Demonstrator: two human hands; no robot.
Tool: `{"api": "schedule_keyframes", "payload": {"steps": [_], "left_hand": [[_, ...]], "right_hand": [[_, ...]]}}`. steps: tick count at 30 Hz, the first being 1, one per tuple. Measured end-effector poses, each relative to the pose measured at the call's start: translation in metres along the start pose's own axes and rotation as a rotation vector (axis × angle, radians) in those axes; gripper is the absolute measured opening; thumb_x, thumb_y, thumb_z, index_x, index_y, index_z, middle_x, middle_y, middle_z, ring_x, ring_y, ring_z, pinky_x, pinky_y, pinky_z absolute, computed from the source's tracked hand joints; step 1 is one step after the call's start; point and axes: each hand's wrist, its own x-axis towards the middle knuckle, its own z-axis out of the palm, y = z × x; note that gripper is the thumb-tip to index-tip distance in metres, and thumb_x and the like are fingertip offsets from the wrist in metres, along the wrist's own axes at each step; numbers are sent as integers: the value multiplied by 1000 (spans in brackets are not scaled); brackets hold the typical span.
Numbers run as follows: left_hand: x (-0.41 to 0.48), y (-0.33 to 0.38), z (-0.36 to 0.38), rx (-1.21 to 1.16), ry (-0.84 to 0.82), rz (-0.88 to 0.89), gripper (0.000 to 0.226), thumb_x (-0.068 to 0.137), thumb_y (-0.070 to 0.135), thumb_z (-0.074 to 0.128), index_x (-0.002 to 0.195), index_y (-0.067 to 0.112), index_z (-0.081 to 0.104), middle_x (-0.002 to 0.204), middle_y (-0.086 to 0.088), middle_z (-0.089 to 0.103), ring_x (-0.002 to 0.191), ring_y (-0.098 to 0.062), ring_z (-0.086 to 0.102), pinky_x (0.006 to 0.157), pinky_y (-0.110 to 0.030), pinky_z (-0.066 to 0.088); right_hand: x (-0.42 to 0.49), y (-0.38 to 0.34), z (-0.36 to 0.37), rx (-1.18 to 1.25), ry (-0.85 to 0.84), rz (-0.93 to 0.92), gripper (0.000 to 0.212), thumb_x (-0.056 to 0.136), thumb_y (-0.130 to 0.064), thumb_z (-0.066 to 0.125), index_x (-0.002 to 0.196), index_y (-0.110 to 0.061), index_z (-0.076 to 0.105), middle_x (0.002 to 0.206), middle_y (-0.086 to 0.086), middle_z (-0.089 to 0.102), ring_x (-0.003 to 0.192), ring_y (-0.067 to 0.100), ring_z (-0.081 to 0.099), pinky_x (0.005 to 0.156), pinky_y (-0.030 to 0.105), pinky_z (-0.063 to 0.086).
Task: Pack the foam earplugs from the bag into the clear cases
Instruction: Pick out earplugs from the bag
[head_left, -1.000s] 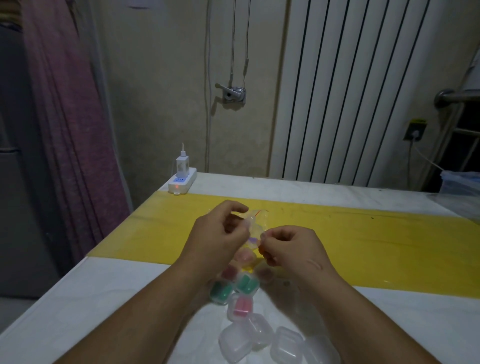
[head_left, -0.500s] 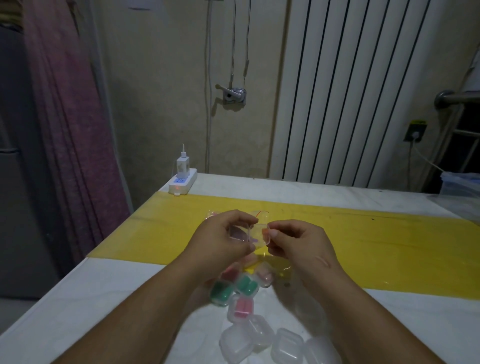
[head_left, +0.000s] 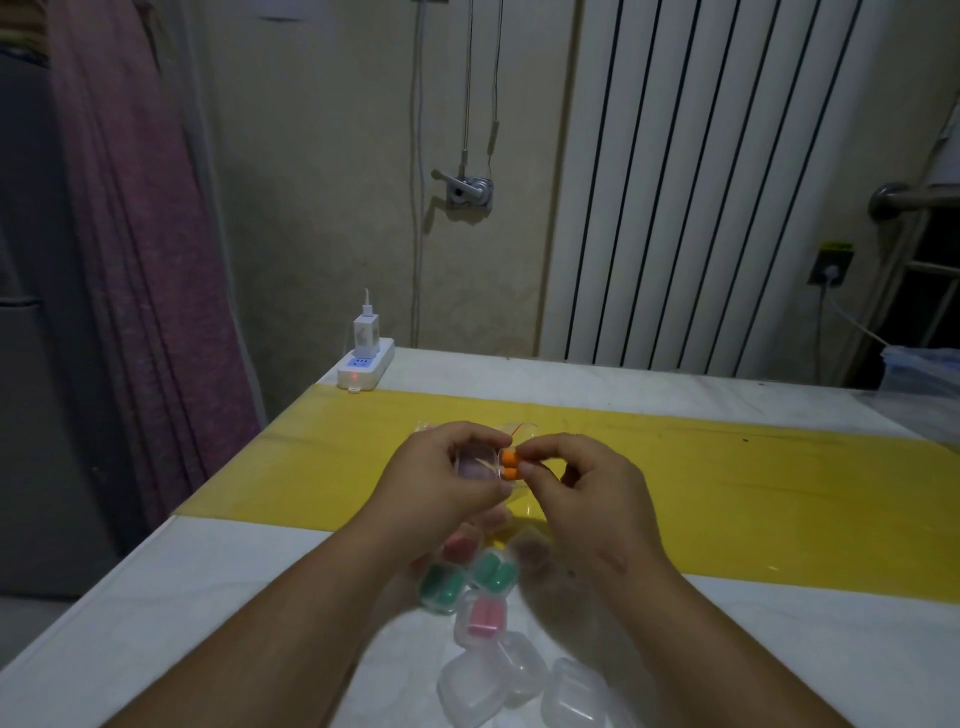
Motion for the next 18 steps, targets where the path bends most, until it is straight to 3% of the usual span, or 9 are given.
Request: {"api": "schedule_keyframes", "payload": {"steps": [2, 5, 9, 11, 14, 16, 18], "left_hand": [[0, 1, -1, -11, 5, 0, 35, 73, -3, 77, 99, 20, 73, 98, 0, 68, 80, -1, 67, 59, -13, 53], [0, 2, -2, -50, 5, 3, 36, 72, -6, 78, 98, 18, 72, 98, -2, 69, 76, 5, 66, 56, -11, 51], [-1, 3, -2, -59, -18, -28, 36, 75, -7, 75, 103, 14, 72, 103, -6, 66, 75, 6, 66, 56, -12, 52], [-2, 3, -1, -55, -33, -34, 37, 75, -7, 75, 105, 15, 72, 103, -5, 66, 76, 5, 66, 57, -14, 53], [-1, 3, -2, -71, -48, -46, 50, 74, -9, 74, 113, 21, 65, 102, -7, 66, 79, -7, 70, 61, -24, 58], [2, 0, -4, -143, -69, -73, 60, 73, -10, 72, 117, 26, 55, 100, -11, 67, 83, -23, 71, 64, -35, 60], [4, -2, -6, -346, -108, -116, 50, 67, -6, 61, 108, 19, 48, 96, -16, 68, 79, -33, 69, 66, -40, 59]], "right_hand": [[1, 2, 3, -73, 30, -39, 12, 85, -25, 71, 91, -34, 76, 93, -19, 59, 88, -4, 54, 70, 9, 37], [1, 4, 4, -69, 23, -7, 13, 88, -29, 67, 97, -31, 76, 98, -15, 57, 92, 0, 54, 74, 16, 42], [1, 2, 5, 21, 40, 62, 8, 86, -29, 69, 86, -35, 64, 91, -15, 61, 72, -1, 52, 63, 14, 38], [0, 2, 4, 150, 21, 147, 11, 87, -27, 68, 89, -31, 58, 84, -10, 66, 67, 1, 57, 60, 18, 44], [1, 0, 4, 355, -62, 290, 16, 90, -16, 65, 102, -25, 61, 78, 1, 72, 69, 12, 70, 66, 32, 58], [3, -1, 3, 448, -52, 357, 15, 89, -10, 66, 103, -17, 66, 78, 6, 73, 64, 14, 70, 64, 31, 59], [5, -3, 3, 526, -13, 402, 12, 87, -5, 67, 97, -10, 69, 75, 8, 72, 58, 11, 67, 57, 27, 56]]}}
